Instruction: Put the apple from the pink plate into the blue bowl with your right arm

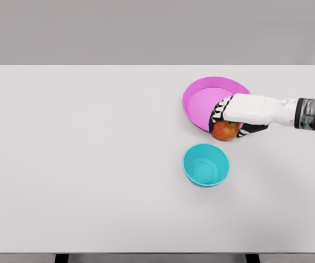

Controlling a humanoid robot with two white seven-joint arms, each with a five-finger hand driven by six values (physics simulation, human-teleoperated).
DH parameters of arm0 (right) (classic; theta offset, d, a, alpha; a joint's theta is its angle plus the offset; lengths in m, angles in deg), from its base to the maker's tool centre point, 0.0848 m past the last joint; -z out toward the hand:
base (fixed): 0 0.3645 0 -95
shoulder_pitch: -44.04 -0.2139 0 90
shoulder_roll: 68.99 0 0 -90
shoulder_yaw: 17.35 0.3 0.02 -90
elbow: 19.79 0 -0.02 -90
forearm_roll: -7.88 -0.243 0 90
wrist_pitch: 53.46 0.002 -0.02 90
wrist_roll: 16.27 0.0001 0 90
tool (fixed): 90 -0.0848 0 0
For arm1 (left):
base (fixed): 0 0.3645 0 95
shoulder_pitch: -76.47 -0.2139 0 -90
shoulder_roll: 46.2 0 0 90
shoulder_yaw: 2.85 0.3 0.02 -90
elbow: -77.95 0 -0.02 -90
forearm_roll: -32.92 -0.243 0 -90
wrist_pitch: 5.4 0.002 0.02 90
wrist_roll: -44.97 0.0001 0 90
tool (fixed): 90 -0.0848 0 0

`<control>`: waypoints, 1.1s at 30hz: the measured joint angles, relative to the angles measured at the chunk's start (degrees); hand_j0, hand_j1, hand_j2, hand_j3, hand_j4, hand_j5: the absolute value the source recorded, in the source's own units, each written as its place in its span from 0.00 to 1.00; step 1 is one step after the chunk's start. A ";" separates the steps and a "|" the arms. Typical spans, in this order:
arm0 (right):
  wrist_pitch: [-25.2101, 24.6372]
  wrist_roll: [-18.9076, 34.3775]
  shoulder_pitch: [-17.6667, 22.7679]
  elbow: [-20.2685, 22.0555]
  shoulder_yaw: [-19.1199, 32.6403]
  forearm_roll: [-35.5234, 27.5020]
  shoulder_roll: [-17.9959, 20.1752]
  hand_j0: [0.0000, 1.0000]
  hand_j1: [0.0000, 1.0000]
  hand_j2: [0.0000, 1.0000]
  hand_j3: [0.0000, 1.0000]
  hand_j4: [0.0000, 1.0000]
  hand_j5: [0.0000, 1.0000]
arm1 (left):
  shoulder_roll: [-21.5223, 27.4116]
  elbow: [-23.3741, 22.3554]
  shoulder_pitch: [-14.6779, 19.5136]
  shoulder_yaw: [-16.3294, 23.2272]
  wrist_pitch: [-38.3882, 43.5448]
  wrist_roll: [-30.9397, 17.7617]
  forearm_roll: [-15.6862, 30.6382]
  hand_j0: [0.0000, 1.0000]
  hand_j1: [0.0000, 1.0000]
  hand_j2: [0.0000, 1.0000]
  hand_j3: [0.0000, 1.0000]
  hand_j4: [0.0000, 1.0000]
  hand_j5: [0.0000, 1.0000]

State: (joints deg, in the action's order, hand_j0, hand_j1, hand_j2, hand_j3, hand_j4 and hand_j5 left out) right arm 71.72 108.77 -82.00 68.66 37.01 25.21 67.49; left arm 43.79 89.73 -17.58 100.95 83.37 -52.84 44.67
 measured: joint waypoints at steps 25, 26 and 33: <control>-0.01 -0.01 4.66 9.79 -0.09 -0.06 2.79 0.58 0.58 0.58 0.58 0.58 0.58 | 0.00 0.00 0.00 0.00 0.00 0.00 0.00 1.00 1.00 1.00 1.00 1.00 1.00; -0.01 -0.01 4.75 9.89 -0.11 -0.05 2.80 0.58 0.58 0.58 0.58 0.58 0.58 | 0.00 0.00 0.00 0.00 0.00 0.00 0.00 1.00 1.00 1.00 1.00 1.00 1.00; -0.02 -0.01 4.84 11.58 -0.09 -0.03 2.86 0.58 0.58 0.58 0.58 0.58 0.58 | 0.00 0.00 0.00 0.00 0.00 0.00 0.00 1.00 1.00 1.00 1.00 1.00 1.00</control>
State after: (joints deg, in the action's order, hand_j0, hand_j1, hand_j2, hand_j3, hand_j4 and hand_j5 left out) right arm 71.70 108.76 -77.16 80.23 36.92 25.18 70.35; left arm 43.79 89.72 -17.58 100.95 83.37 -52.84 44.67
